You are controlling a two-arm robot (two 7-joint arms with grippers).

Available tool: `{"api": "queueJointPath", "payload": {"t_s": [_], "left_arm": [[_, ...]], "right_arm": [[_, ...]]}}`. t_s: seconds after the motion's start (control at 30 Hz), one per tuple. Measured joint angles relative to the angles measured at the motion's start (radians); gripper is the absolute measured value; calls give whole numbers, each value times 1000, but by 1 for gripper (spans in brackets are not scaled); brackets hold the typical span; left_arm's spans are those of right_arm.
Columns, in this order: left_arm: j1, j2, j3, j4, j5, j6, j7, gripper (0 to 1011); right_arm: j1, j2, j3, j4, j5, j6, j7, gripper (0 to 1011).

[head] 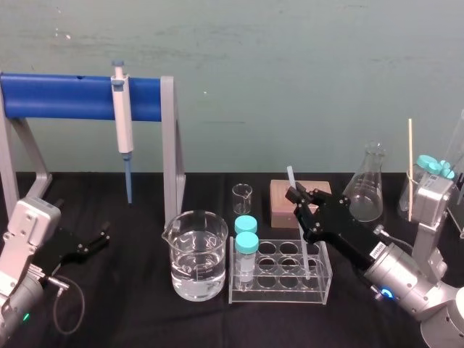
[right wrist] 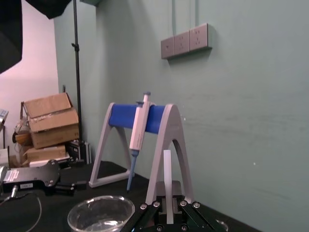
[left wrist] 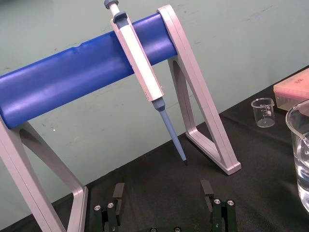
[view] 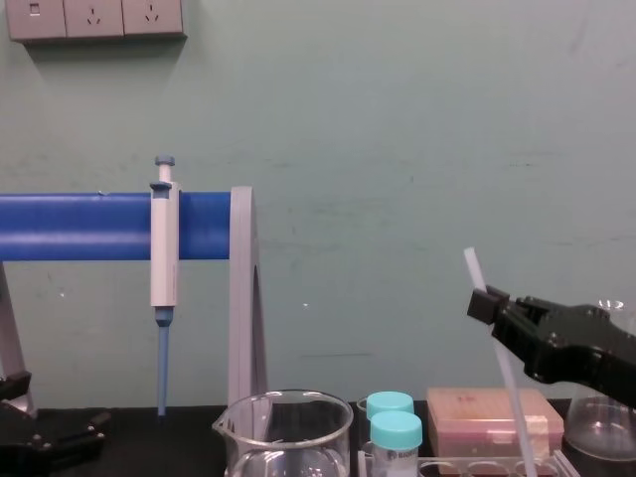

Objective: Pick up the stirring rod with one hand, then place it down.

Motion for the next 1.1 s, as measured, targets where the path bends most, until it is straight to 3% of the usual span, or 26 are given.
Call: {"api": "queueJointPath", "payload": {"t_s": [0.5,1.1], "left_arm": [[0,0,0,0,0,0,0,1000],[0,0,0,0,0,0,0,1000]], "right_arm": [[14,9,-22,40,-31,42,-18,66],[10,13,-28,36,-41,58,-27,66]]}}
